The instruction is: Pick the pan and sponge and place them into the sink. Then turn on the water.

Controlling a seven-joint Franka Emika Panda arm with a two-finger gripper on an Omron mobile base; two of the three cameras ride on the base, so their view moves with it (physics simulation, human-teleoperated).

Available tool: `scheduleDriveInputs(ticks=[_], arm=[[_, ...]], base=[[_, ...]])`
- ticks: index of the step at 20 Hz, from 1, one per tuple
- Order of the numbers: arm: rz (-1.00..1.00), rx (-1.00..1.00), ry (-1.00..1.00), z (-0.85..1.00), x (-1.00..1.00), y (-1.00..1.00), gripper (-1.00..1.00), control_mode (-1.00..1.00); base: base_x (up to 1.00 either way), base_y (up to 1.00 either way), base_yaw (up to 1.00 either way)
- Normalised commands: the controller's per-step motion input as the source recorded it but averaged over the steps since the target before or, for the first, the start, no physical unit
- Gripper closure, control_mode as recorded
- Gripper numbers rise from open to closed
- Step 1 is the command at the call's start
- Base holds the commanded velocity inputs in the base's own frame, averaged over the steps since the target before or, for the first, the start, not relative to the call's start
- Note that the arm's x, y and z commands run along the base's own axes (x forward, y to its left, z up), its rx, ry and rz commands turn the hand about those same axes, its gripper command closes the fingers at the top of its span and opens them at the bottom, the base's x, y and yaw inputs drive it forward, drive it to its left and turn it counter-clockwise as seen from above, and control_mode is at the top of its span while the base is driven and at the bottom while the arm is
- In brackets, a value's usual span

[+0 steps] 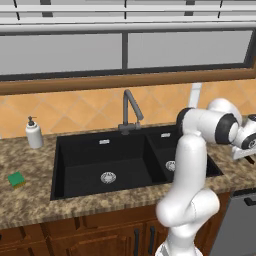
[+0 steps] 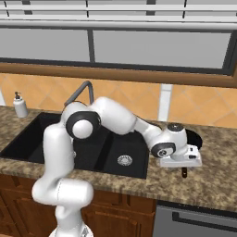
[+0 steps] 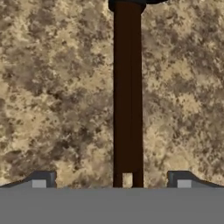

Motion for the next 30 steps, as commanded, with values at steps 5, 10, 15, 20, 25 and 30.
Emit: scheduleDriveInputs(ticks=[5,10,15,20,25,30], arm=[[0.0,0.05,0.02,-0.02,0.35,-0.32,-1.0,-1.0],[0.0,0.01,0.09,-0.26,0.32,-0.05,-1.0,-1.0],[0.0,0.0,0.07,-0.43,0.1,0.02,-1.0,-1.0],[0.0,0.0,0.08,-0.52,0.02,0.09,1.0,-1.0],[0.0,0.0,0.12,-0.77,-0.01,0.29,1.0,-1.0],[0.0,0.0,0.07,-0.86,-0.22,0.57,1.0,-1.0]], base=[[0.0,0.0,0.0],[0.0,0.0,0.0],[0.0,0.0,0.0],[0.0,0.0,0.0],[0.0,0.0,0.0],[0.0,0.0,0.0]])
